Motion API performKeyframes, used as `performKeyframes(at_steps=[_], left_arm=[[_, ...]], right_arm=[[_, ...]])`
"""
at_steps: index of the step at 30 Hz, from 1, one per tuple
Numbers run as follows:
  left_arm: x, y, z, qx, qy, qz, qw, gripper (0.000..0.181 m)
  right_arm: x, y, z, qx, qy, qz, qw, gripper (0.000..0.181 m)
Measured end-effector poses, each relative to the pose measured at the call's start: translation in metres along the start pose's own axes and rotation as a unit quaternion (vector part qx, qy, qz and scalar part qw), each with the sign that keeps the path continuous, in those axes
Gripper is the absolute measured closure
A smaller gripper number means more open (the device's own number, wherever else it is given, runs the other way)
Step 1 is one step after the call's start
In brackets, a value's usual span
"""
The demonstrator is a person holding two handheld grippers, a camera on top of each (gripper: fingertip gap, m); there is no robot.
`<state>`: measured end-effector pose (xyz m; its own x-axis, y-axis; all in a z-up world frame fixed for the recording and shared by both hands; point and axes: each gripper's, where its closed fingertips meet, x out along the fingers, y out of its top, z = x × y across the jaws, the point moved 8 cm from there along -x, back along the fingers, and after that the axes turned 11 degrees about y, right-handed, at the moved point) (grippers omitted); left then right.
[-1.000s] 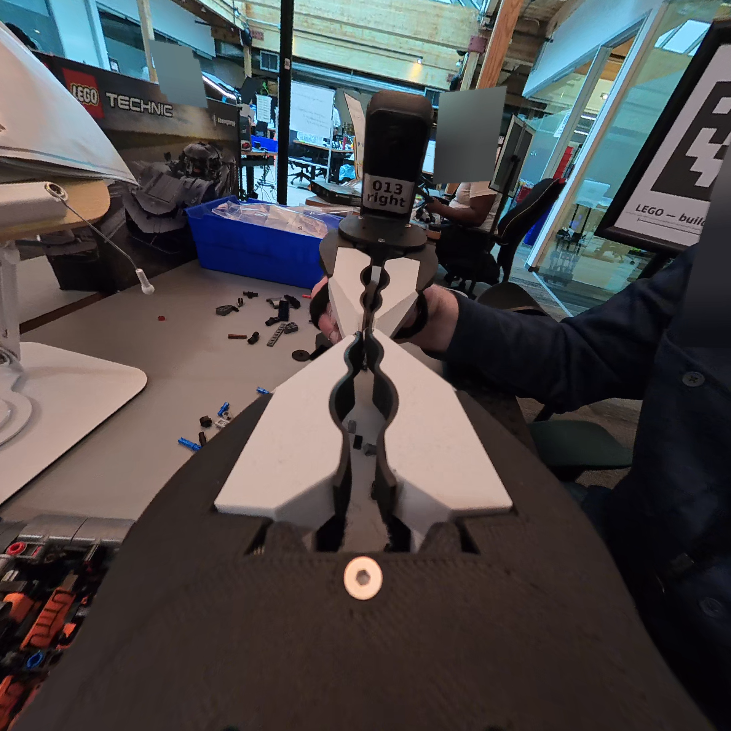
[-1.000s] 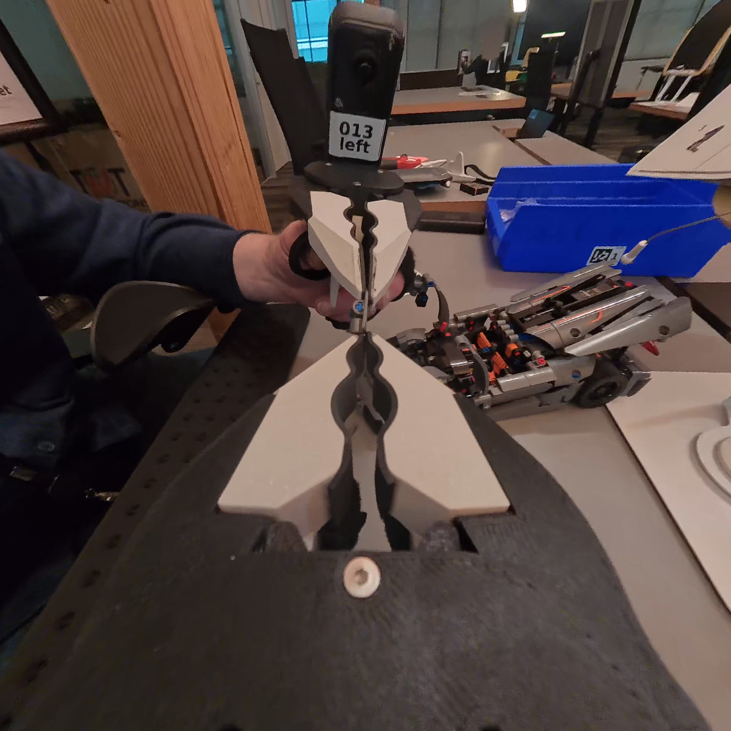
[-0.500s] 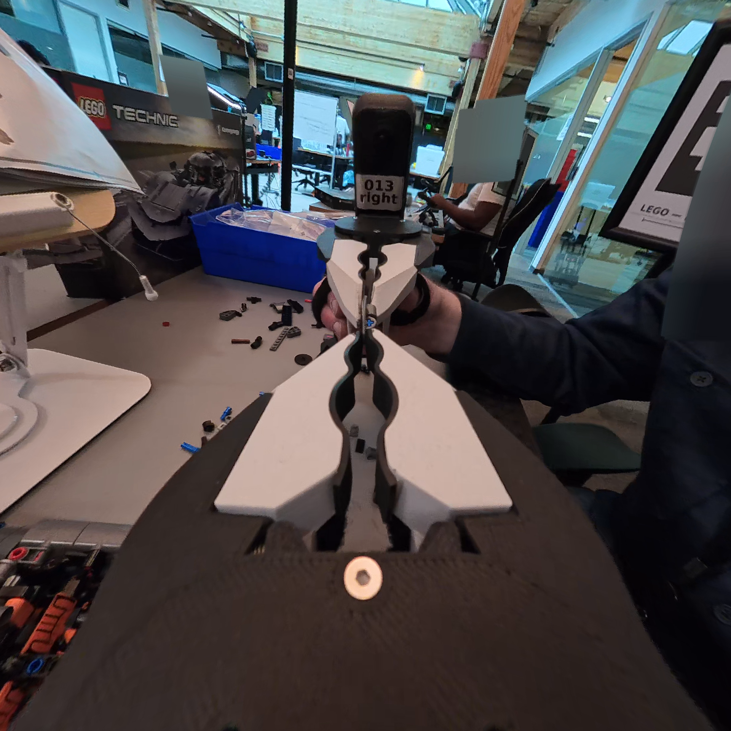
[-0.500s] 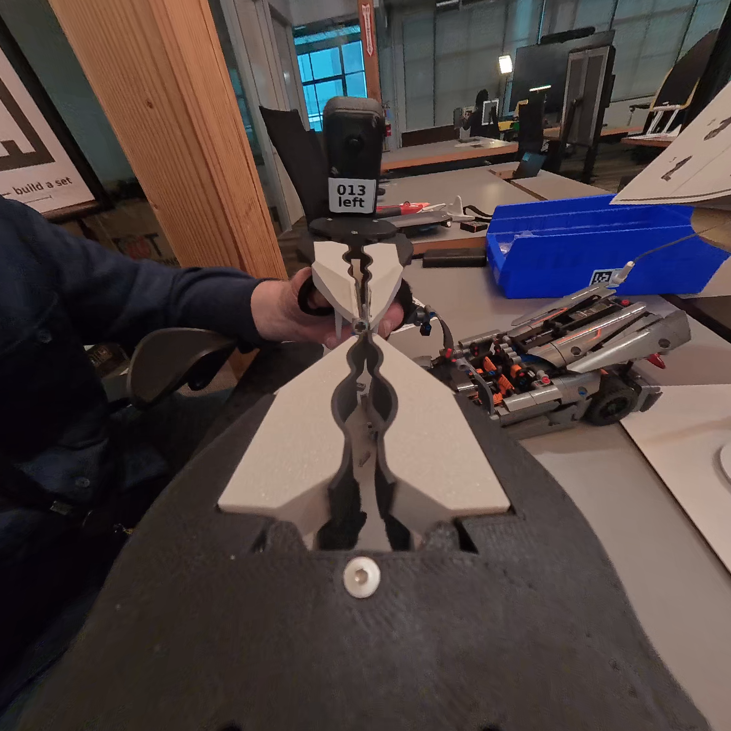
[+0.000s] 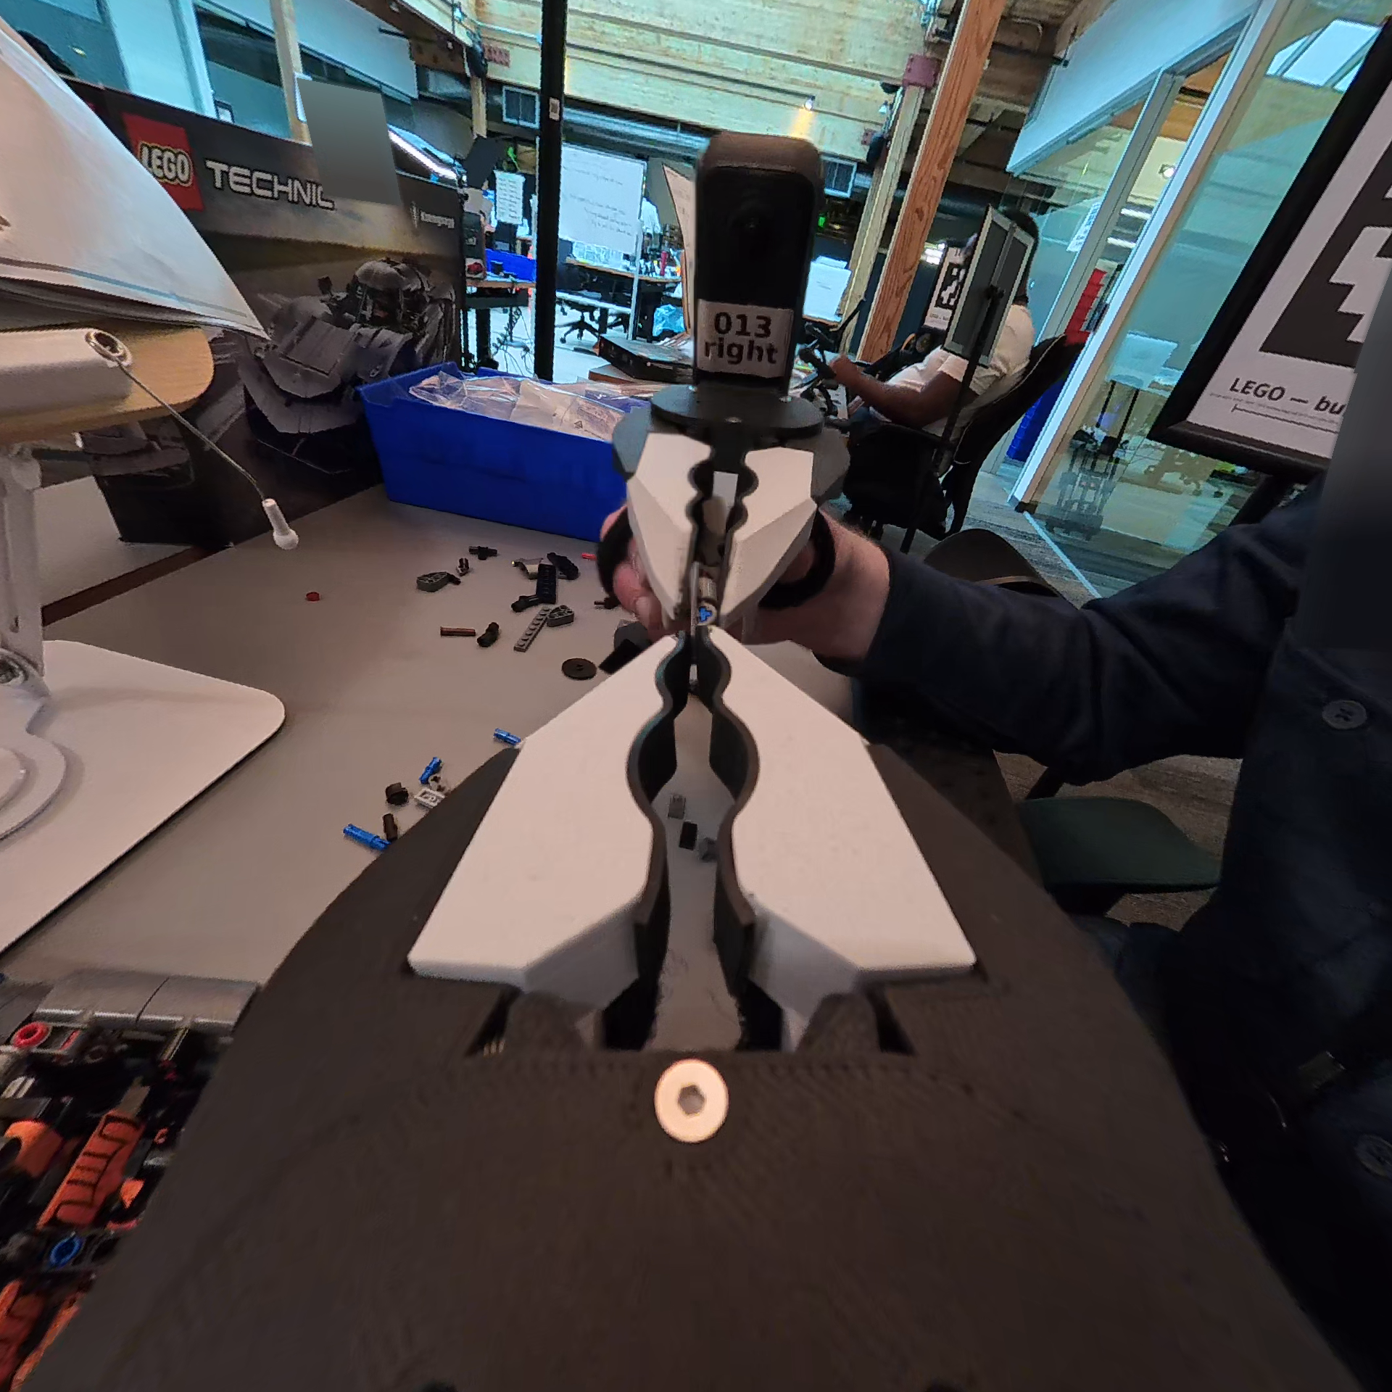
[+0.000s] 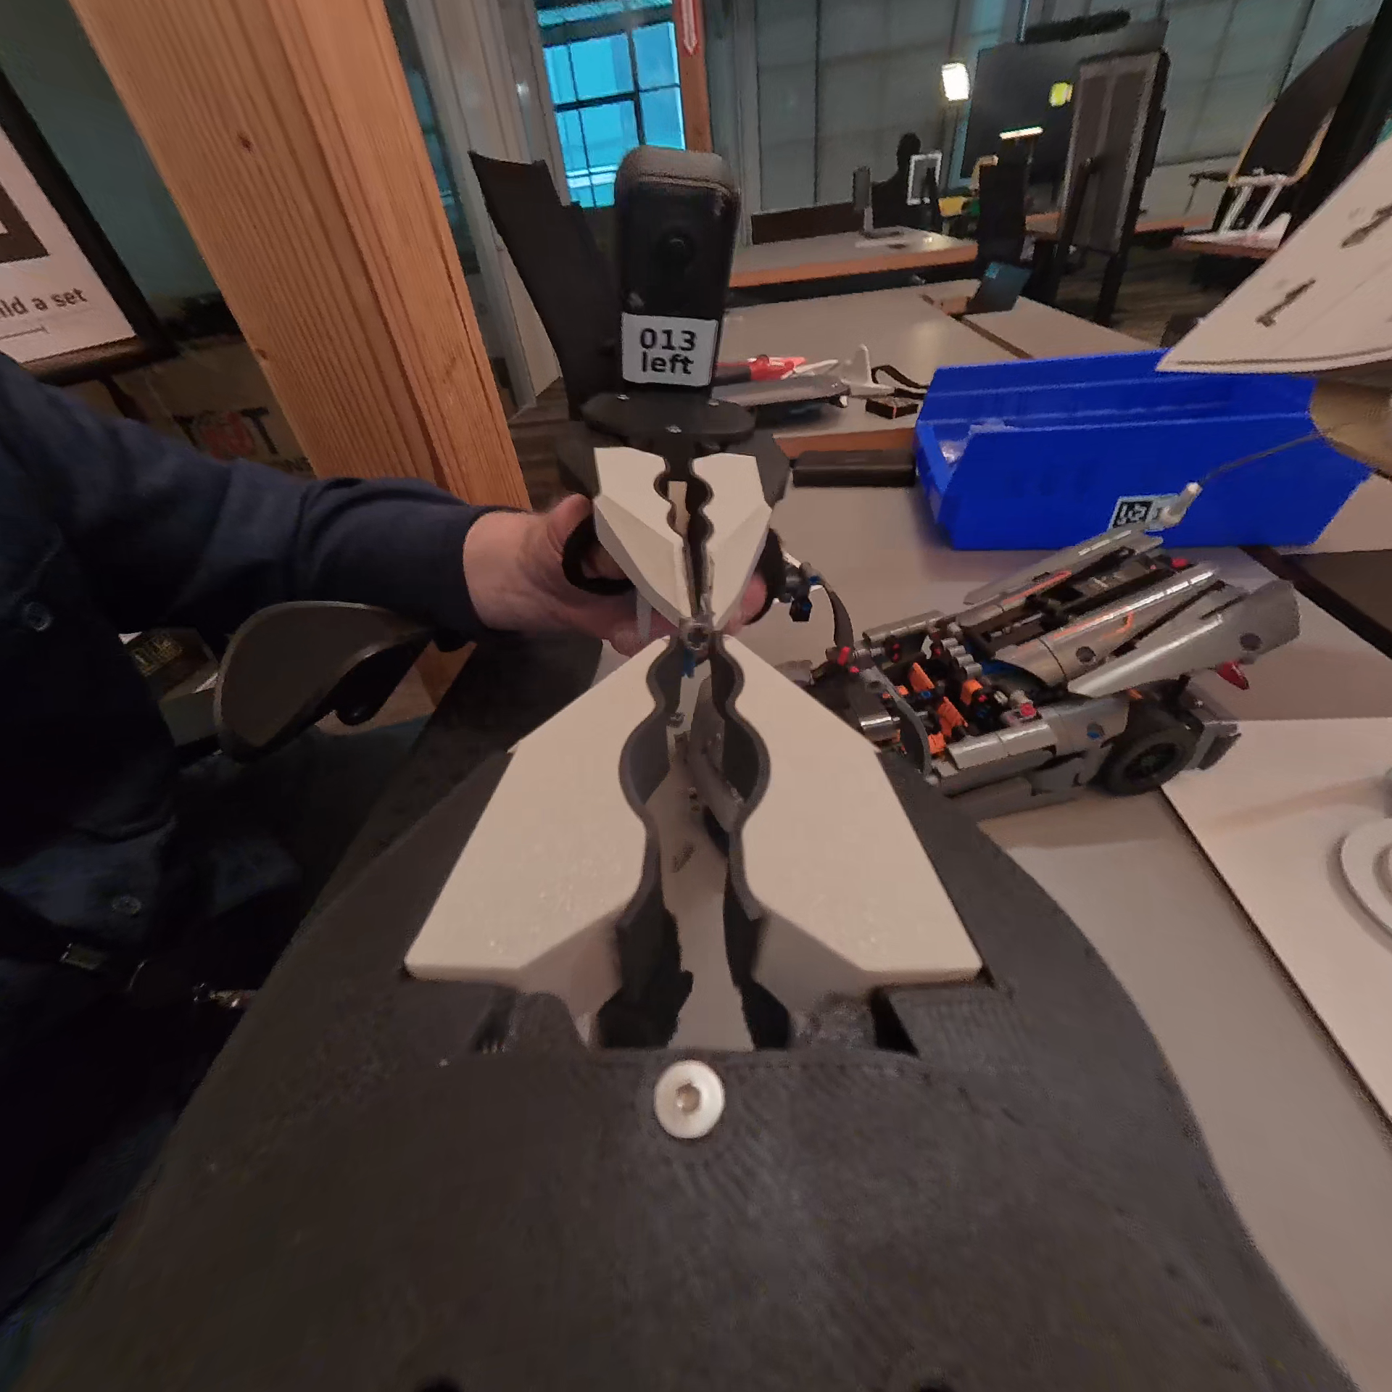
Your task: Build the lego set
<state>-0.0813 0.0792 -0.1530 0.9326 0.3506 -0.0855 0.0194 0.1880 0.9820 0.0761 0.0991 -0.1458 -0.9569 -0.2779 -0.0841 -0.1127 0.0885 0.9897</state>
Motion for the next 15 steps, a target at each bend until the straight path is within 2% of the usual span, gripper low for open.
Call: performKeyframes(at_steps=[5, 7, 10, 15], left_arm=[[0.0001, 0.004, 0.0043, 0.022, 0.01, 0.011, 1.0, 0.181], [0.0013, 0.003, 0.0039, 0.021, 0.011, 0.007, 1.0, 0.167], [0.0037, 0.003, 0.0062, 0.024, 0.011, 0.006, 1.0, 0.161], [0.0035, 0.0024, 0.0069, 0.015, -0.004, 0.005, 1.0, 0.175]], right_arm=[[-0.0017, 0.0035, -0.0027, -0.011, 0.002, 0.009, 1.0, 0.177], [-0.0029, 0.0041, -0.0021, -0.004, 0.006, 0.018, 1.0, 0.177], [-0.003, 0.0038, -0.0019, 0.001, 0.012, 0.021, 1.0, 0.177], [0.0018, 0.001, -0.0017, 0.0, 0.015, 0.012, 1.0, 0.177]])
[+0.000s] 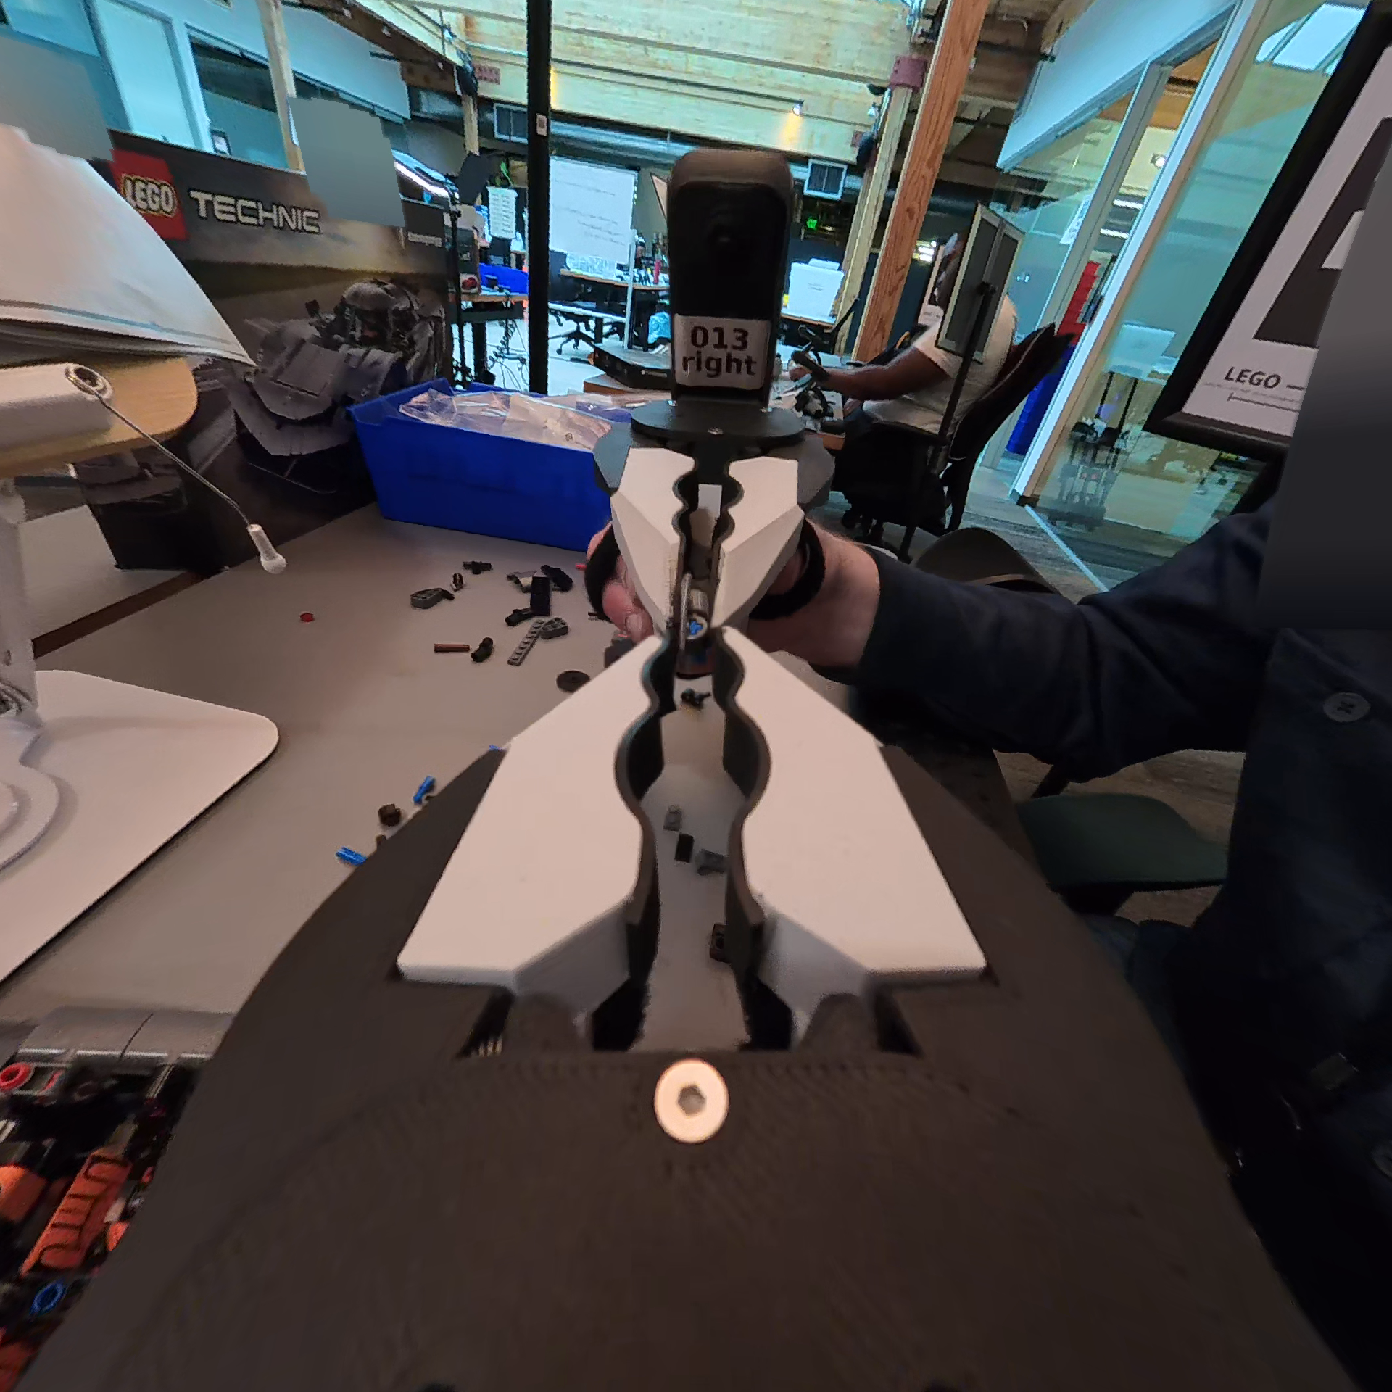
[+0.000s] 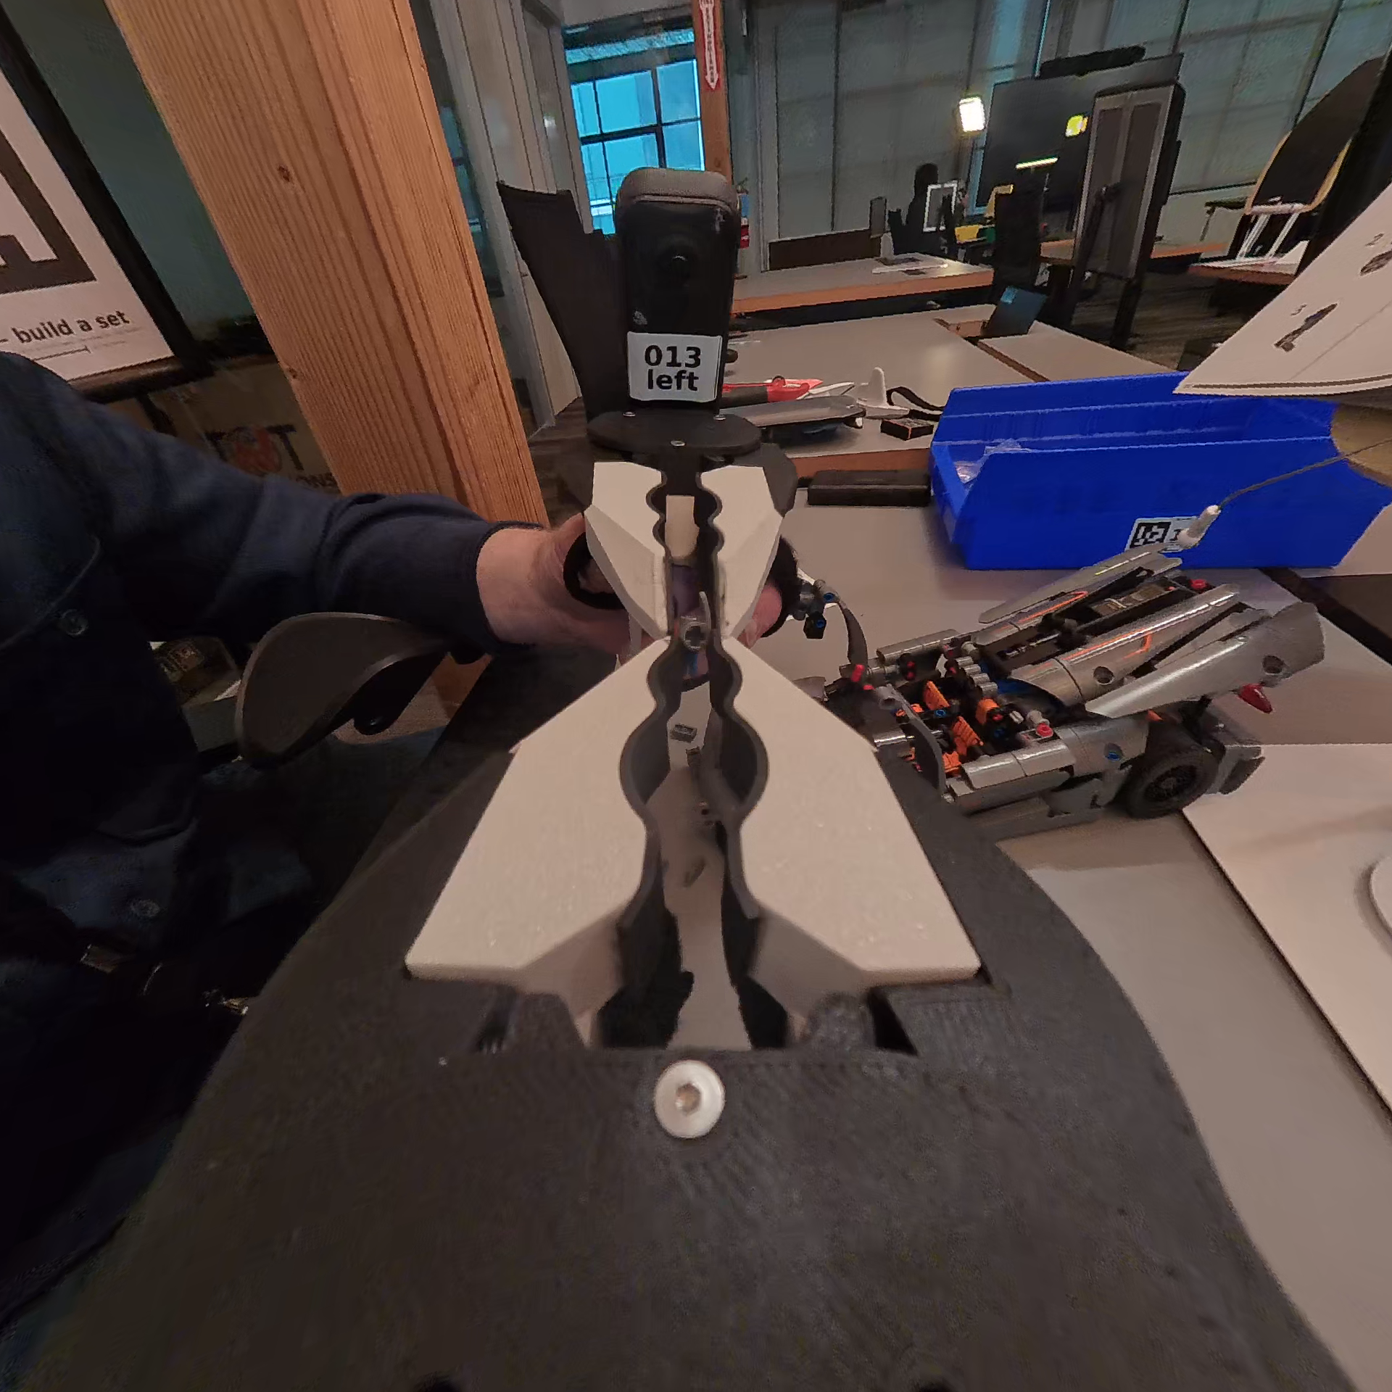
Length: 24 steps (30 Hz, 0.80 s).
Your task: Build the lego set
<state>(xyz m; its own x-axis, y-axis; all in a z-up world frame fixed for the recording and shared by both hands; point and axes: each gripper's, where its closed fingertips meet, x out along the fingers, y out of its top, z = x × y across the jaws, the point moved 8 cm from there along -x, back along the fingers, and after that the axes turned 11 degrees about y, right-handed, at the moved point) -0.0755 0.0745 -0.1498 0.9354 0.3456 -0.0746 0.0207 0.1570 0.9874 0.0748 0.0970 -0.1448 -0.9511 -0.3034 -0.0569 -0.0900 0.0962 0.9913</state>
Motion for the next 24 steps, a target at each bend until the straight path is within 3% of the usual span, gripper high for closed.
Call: performKeyframes(at_steps=[11, 16, 24], left_arm=[[-0.0039, 0.0017, -0.0016, -0.001, 0.001, -0.002, 1.0, 0.177], [-0.0003, -0.0016, -0.0006, -0.001, 0.001, -0.008, 1.0, 0.177], [0.0017, -0.0029, 0.0002, 0.008, 0.008, -0.015, 1.0, 0.177]], right_arm=[[-0.0071, 0.0046, 0.0023, 0.01, 0.0, 0.035, 0.999, 0.17], [-0.0031, 0.0036, 0.0005, 0.003, 0.003, 0.028, 1.0, 0.181], [-0.002, 0.0025, 0.0007, 0.012, 0.01, 0.029, 0.999, 0.181]])
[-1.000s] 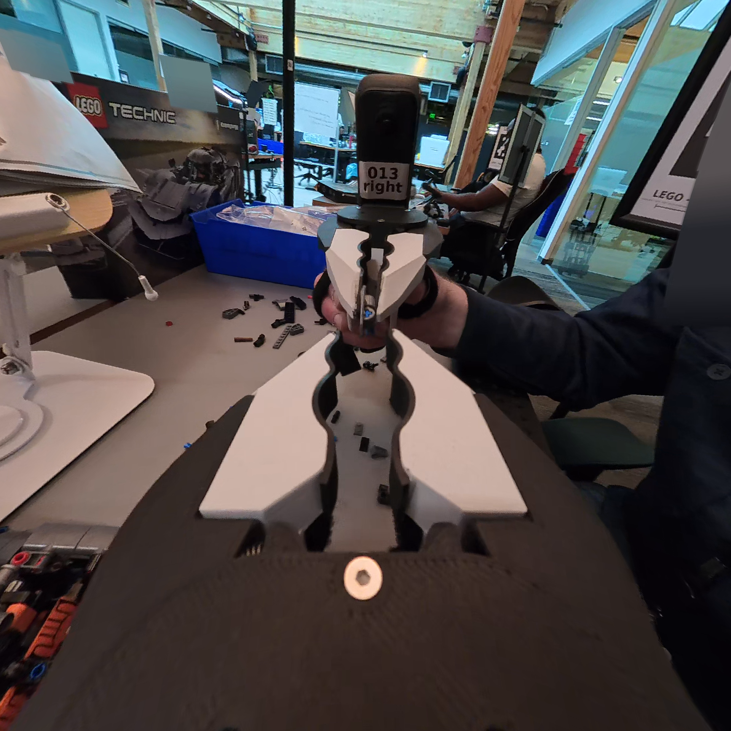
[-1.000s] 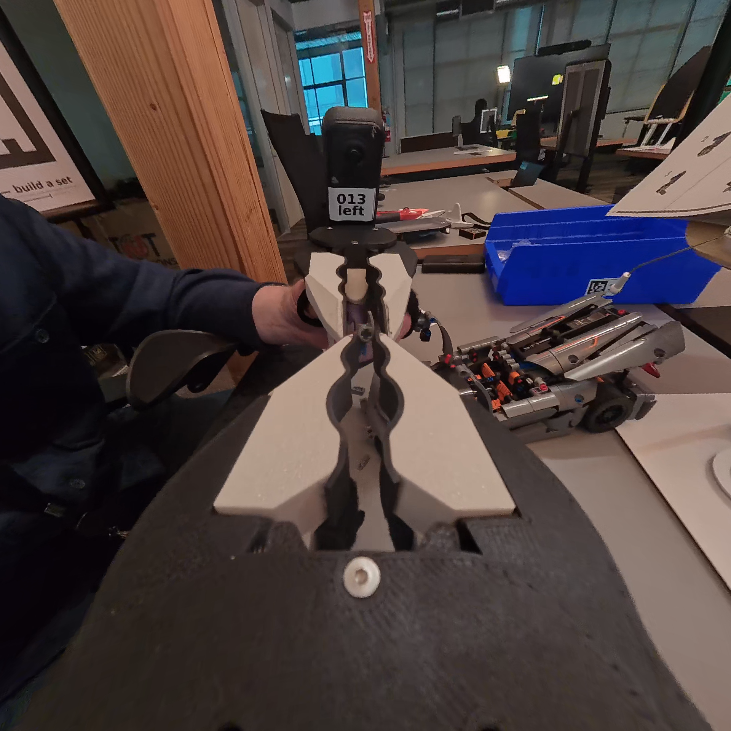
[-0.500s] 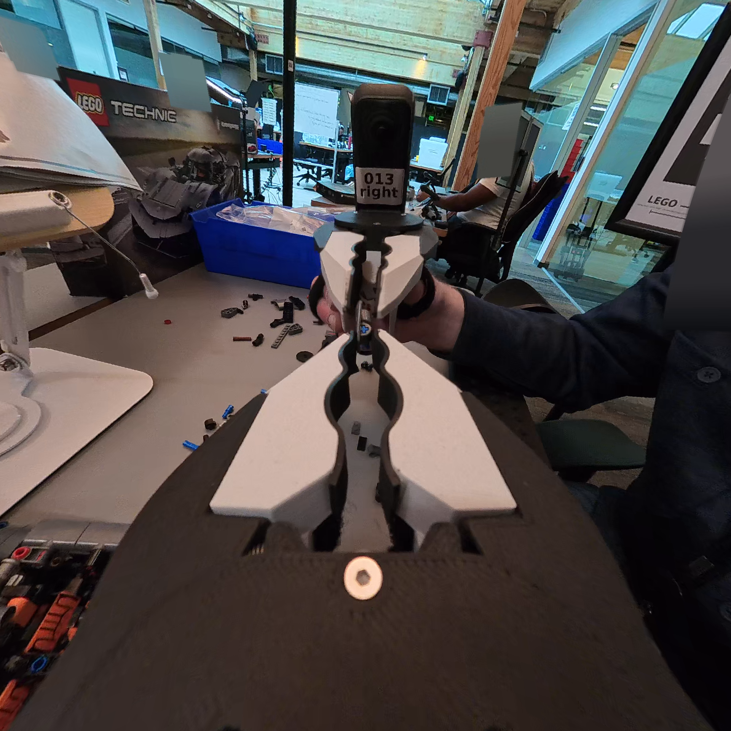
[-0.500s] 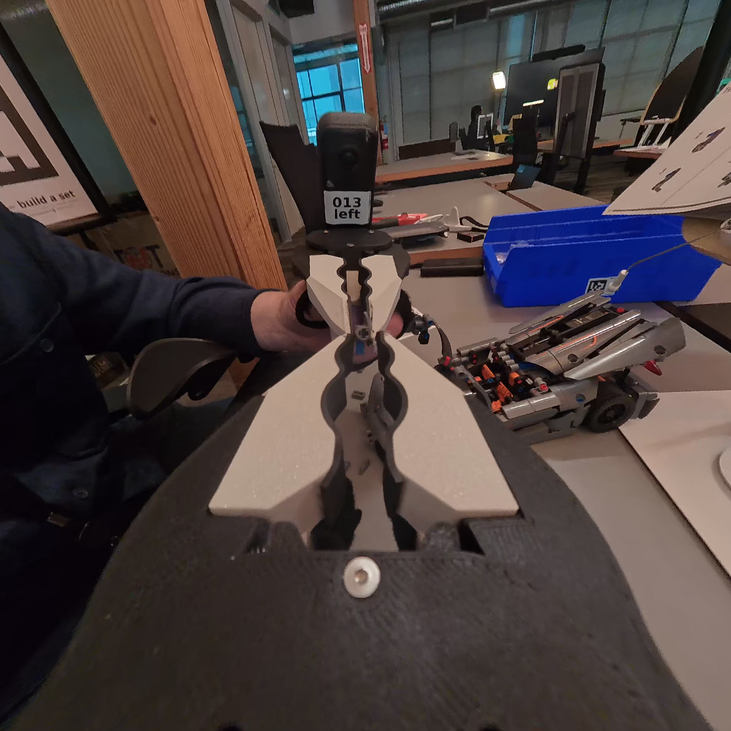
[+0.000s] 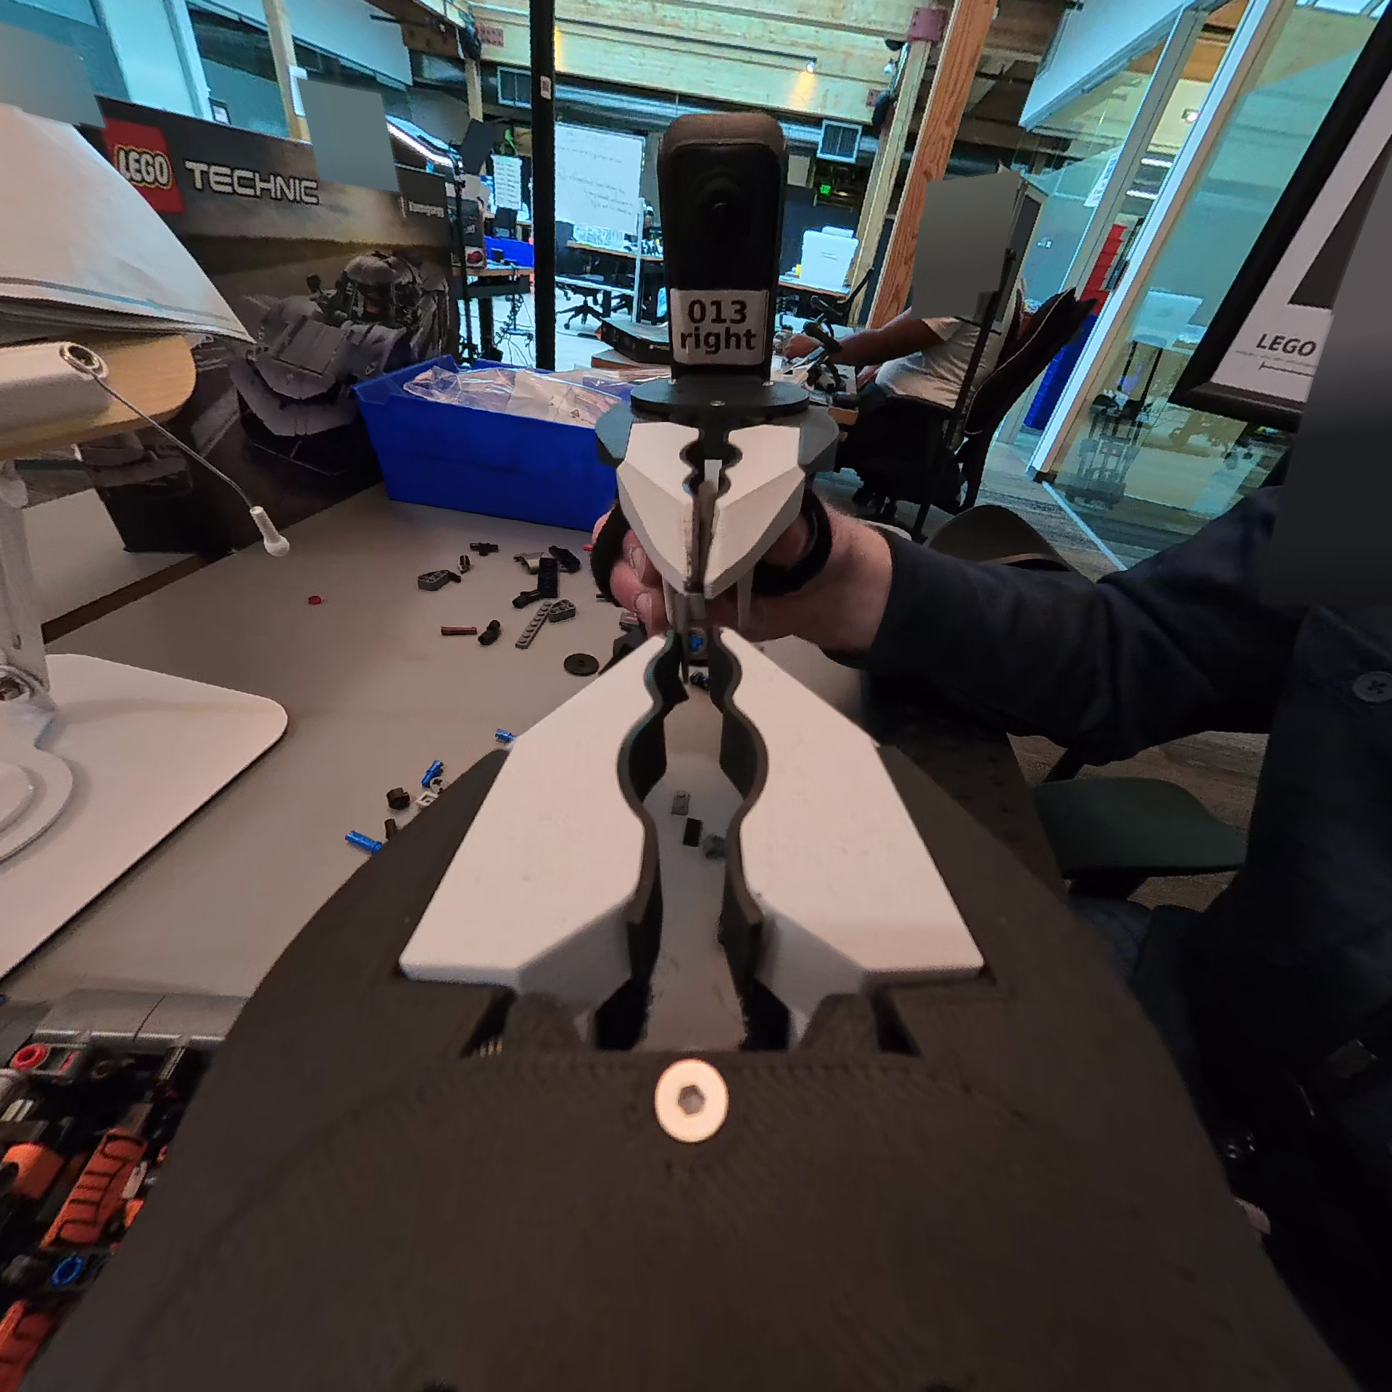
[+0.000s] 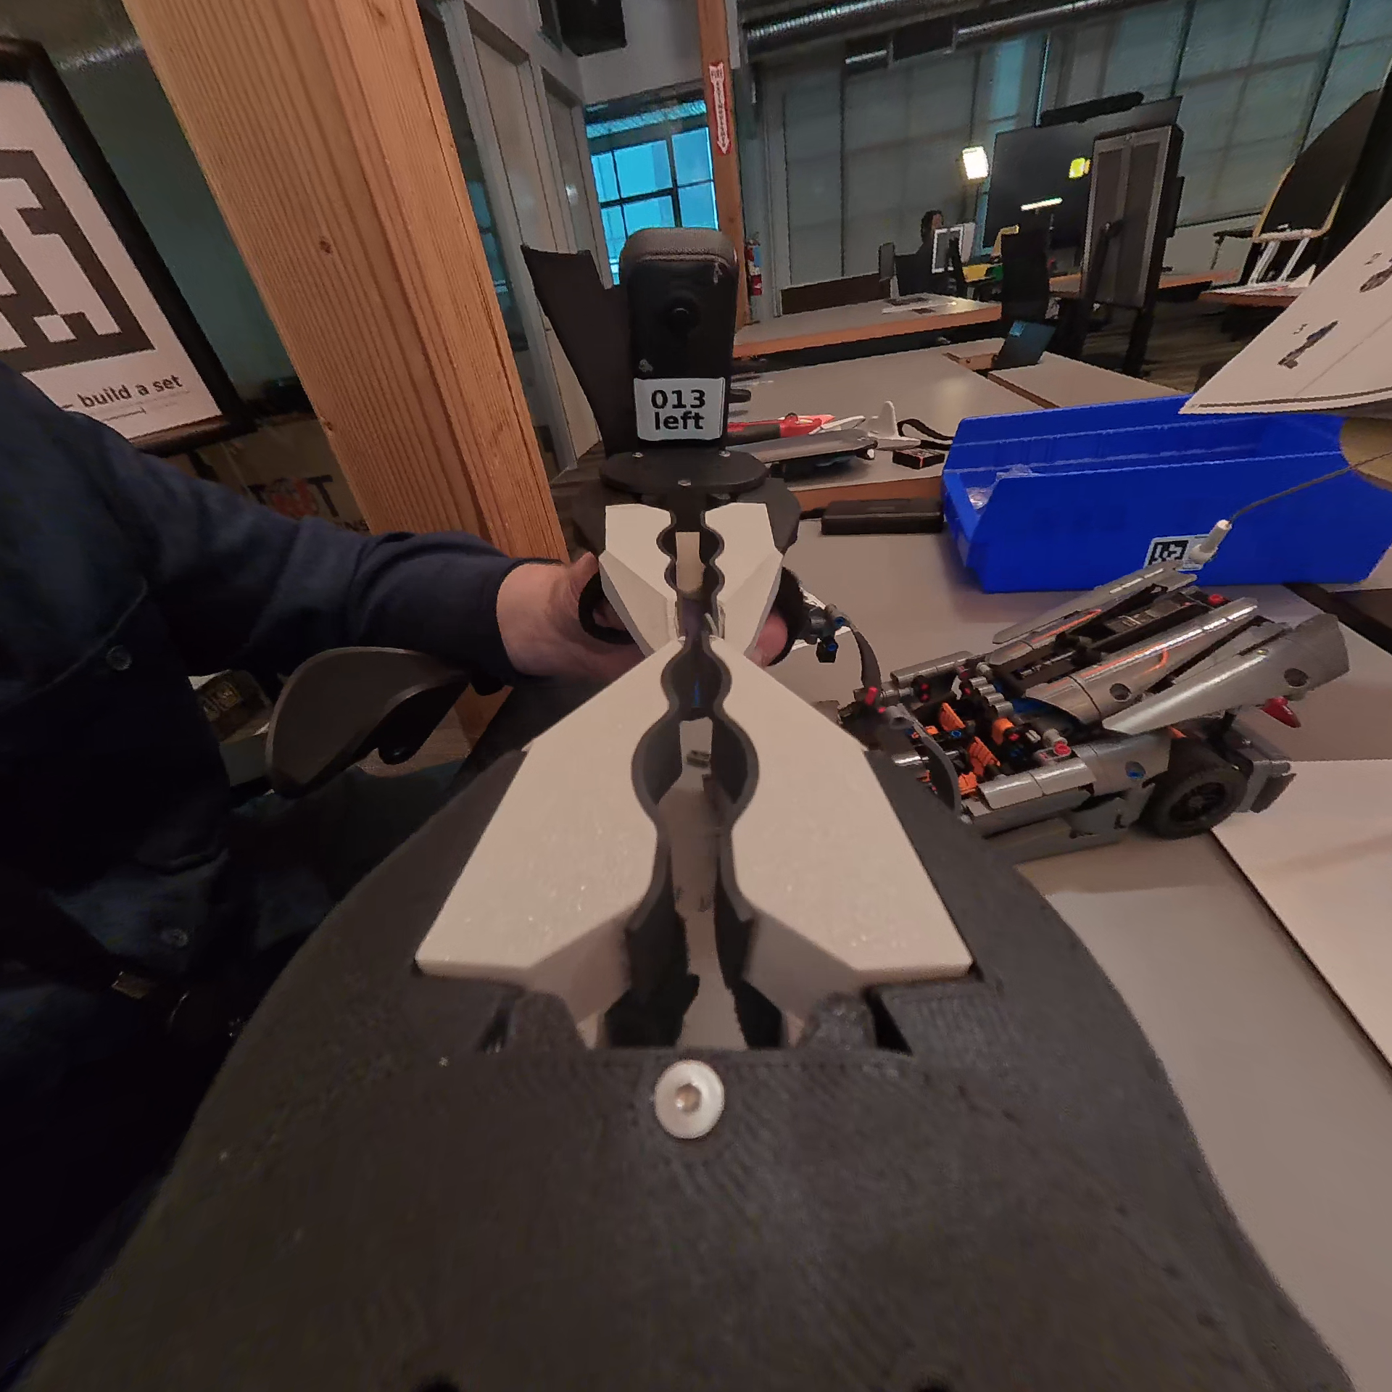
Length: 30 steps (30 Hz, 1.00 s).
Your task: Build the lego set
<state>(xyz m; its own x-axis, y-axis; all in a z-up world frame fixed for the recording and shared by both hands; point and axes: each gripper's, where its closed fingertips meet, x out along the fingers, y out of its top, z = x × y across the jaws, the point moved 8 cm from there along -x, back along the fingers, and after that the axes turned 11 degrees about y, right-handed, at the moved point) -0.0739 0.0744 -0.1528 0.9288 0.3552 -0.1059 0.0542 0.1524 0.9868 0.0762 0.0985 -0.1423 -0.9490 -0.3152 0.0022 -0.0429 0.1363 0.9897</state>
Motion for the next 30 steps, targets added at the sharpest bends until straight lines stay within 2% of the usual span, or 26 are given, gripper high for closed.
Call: performKeyframes(at_steps=[18, 26, 28, 30], left_arm=[[-0.002, 0.001, 0.0, -0.004, -0.003, 0.01, 1.0, 0.177], [-0.001, 0.0, 0.0, 0.007, 0.008, -0.014, 1.0, 0.177], [-0.003, 0.0, -0.004, 0.003, 0.017, -0.016, 1.0, 0.177], [-0.005, 0.0, -0.008, 0.0, 0.03, -0.02, 0.999, 0.177]], right_arm=[[0.0, -0.006, 0.002, 0.032, 0.016, -0.011, 0.999, 0.181], [-0.004, -0.005, 0.003, 0.024, 0.0, -0.023, 0.999, 0.181], [-0.011, -0.008, 0.007, 0.027, -0.027, -0.054, 0.998, 0.177], [-0.019, -0.019, 0.01, 0.029, -0.073, -0.128, 0.989, 0.17]])
